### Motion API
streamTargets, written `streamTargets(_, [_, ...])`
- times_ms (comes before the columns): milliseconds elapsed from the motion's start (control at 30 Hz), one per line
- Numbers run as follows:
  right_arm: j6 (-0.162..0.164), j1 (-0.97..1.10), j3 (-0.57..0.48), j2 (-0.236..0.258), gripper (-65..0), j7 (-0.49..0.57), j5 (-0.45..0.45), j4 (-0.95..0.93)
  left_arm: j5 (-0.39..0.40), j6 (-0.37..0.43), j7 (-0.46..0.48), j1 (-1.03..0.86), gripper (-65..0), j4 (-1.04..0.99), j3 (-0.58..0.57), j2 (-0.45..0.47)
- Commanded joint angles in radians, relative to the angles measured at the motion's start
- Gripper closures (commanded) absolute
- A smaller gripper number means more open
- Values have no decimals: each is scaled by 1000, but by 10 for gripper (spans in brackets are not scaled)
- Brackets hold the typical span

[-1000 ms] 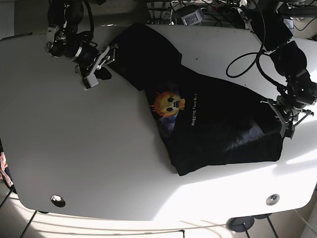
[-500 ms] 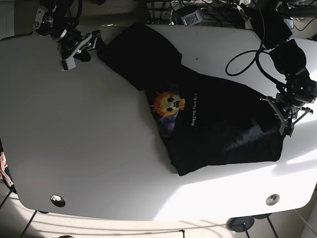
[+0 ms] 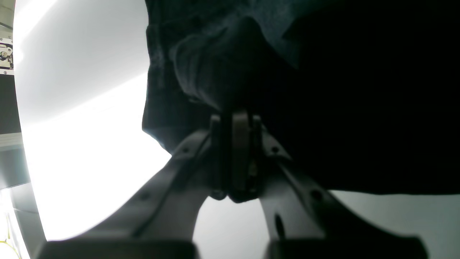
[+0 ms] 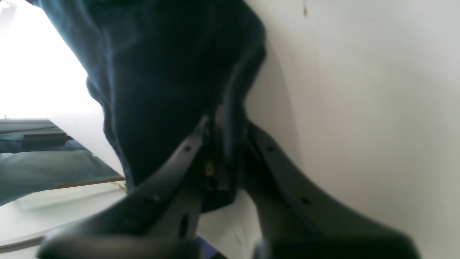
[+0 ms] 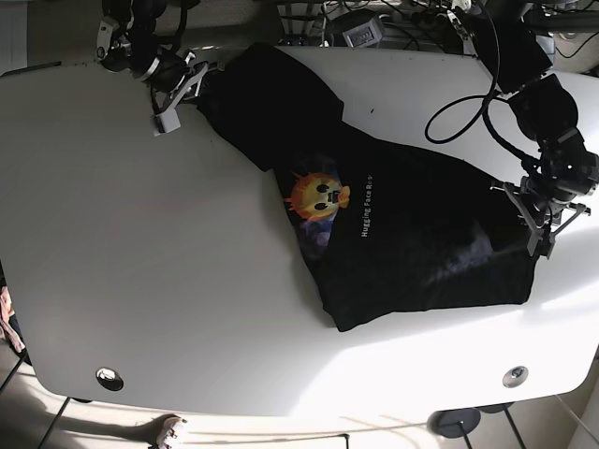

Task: Fold the T-shirt properly
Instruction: 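Grasp the shirt's hem corners with both grippers and shake it flat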

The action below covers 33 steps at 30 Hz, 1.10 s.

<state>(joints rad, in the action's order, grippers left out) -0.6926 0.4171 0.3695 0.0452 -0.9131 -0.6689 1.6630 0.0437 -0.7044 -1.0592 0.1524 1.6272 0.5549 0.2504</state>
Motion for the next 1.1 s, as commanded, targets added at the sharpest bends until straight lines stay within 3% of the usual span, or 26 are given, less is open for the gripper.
streamTargets(33, [-6, -7, 3, 43, -21, -2, -12, 22, 6, 6, 15, 25, 0, 84, -8, 16])
streamTargets(233, [-6, -106, 3, 141, -21, -30, -7, 138, 8, 6, 10, 111, 0, 222, -131, 5])
streamTargets(400, [-6, -344, 4, 233, -21, -122, -4, 145, 0, 6, 10, 255, 0, 210, -218, -70])
streamTargets(567, [-6, -567, 4, 295, -21, -197, -2, 130, 2, 6, 10, 407, 0, 100, -275, -119])
streamTargets(867, [-6, -1072, -7, 410, -21, -314, -4, -171, 8, 16, 18, 827, 0, -253, -309, -151])
streamTargets(1100, [-6, -1421, -39, 450, -21, -416, -9, -251, 8, 16, 61, 1013, 0, -296, -304, -151])
